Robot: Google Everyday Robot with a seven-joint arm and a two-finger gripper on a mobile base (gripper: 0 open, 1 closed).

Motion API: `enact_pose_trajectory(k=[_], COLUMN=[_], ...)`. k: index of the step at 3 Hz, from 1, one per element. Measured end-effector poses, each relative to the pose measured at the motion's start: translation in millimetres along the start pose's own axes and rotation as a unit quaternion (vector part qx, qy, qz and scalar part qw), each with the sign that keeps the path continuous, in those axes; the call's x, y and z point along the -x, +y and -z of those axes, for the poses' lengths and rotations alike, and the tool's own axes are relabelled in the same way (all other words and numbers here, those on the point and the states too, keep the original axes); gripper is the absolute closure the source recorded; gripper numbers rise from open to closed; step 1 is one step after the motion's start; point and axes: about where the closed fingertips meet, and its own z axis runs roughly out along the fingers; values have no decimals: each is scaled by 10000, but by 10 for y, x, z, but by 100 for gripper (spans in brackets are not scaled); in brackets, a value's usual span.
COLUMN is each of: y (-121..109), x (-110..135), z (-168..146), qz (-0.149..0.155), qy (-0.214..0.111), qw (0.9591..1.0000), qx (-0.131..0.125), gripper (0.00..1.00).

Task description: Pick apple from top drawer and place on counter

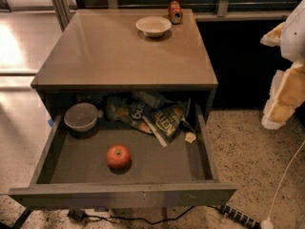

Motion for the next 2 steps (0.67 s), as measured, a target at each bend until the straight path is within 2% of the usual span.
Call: enact_pose_trajectory(k=[1, 2], y=[-6, -108], x=[7, 127], z=[8, -99], qz=[3, 51], qy=[-5, -24], qw=[10000, 9999], qx=[-28, -125], gripper=[0, 0])
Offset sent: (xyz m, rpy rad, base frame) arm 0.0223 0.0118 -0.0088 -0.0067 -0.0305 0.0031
